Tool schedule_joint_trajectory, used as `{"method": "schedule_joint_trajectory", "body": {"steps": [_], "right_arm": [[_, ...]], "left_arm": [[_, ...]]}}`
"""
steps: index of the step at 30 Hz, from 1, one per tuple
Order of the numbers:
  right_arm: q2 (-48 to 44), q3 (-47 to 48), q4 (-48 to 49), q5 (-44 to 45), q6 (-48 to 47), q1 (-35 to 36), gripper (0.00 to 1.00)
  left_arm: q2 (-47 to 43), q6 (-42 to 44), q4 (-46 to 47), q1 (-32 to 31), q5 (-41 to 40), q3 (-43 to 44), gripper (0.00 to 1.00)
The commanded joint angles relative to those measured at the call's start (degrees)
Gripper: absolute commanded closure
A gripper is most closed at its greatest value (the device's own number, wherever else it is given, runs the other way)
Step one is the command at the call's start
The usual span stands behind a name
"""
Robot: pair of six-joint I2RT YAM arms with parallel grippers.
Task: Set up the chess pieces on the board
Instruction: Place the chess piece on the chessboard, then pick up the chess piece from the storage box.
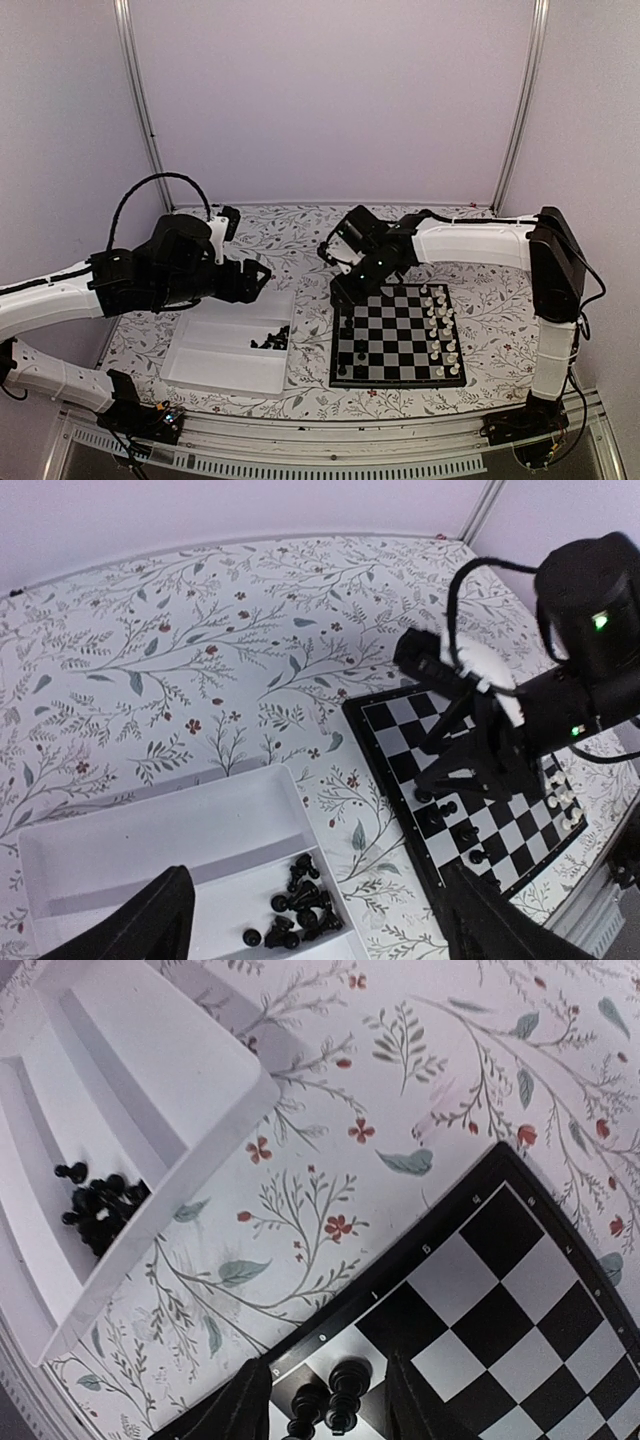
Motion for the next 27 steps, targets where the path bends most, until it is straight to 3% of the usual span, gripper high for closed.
{"method": "schedule_joint_trajectory", "body": {"steps": [1,9,16,21,27], "right_arm": [[-5.74,6.17,-1.90,-1.25,2.16,0.12,0.59],[-11.10,1.66,-1.32,-3.60,1.76,0.16,0.57],[-13.58,-2.91,-0.11,-3.65,2.96,0.12,0.57],[-14.91,-3.93,0.07,-2.42,3.15,0.12,0.57],[-16.74,-6.85,0.36,-0.84,3.41,0.15,0.57]], "left_arm": [[0.08,-5.78,-9.16,1.18,0.82,-1.81,0.18],[8.34,-9.63,-15.94,5.10,10.77,-4.01,0.44],[19.84,-4.97,-17.11,6.45,13.19,2.50,0.55],[27.02,-1.54,-19.97,8.91,16.96,6.77,0.58],[28.54,-1.25,-21.61,8.88,20.36,8.08,0.55]]}}
